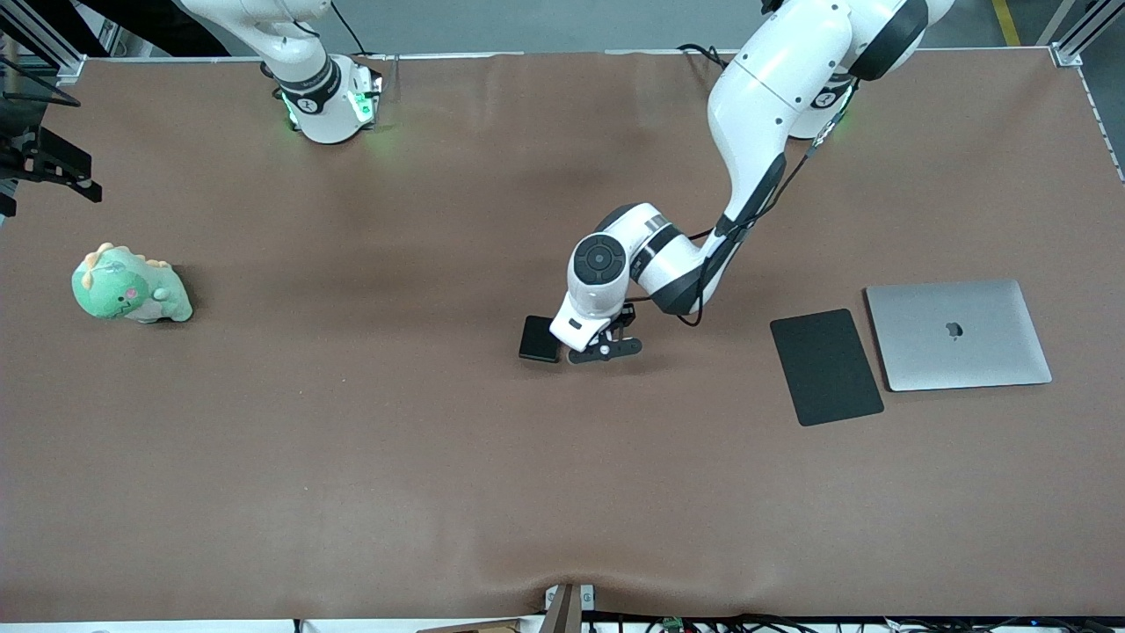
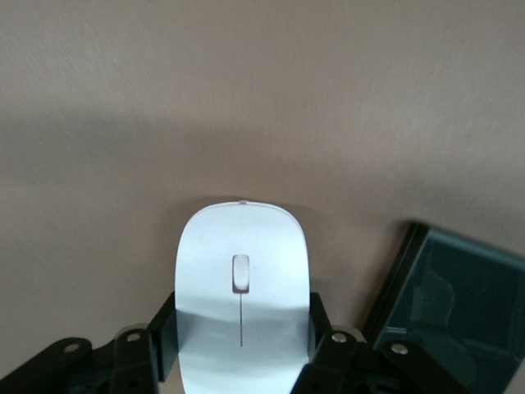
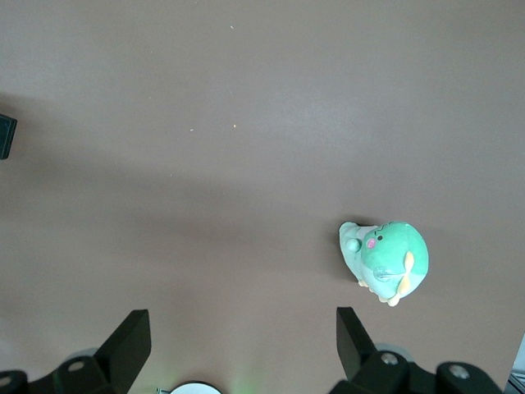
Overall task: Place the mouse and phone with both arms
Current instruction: 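Carry the mouse with the left gripper over the mouse pad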
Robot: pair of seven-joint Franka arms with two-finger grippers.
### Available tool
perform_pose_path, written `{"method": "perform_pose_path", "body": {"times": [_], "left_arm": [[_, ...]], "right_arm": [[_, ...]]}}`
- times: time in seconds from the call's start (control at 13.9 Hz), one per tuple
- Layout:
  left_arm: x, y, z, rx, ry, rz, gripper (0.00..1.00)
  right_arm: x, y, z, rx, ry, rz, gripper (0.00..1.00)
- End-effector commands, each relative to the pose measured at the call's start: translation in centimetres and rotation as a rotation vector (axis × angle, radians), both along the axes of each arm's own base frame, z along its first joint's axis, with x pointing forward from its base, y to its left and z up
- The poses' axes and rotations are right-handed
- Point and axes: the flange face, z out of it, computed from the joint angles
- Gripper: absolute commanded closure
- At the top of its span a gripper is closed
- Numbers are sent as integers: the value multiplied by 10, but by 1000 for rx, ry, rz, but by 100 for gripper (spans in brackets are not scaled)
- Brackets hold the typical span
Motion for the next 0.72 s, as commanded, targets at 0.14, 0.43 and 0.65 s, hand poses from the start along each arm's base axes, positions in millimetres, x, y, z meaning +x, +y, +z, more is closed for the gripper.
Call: {"method": "perform_pose_path", "body": {"times": [0.14, 0.43, 0.65], "left_arm": [[44, 61, 96, 44, -47, -34, 91], [74, 140, 157, 88, -14, -87, 90], [91, 225, 183, 100, 0, -160, 90]], "right_arm": [[-4, -2, 5, 11, -10, 3, 0], [-1, -6, 5, 10, -25, -3, 0], [0, 3, 12, 7, -38, 14, 0]]}}
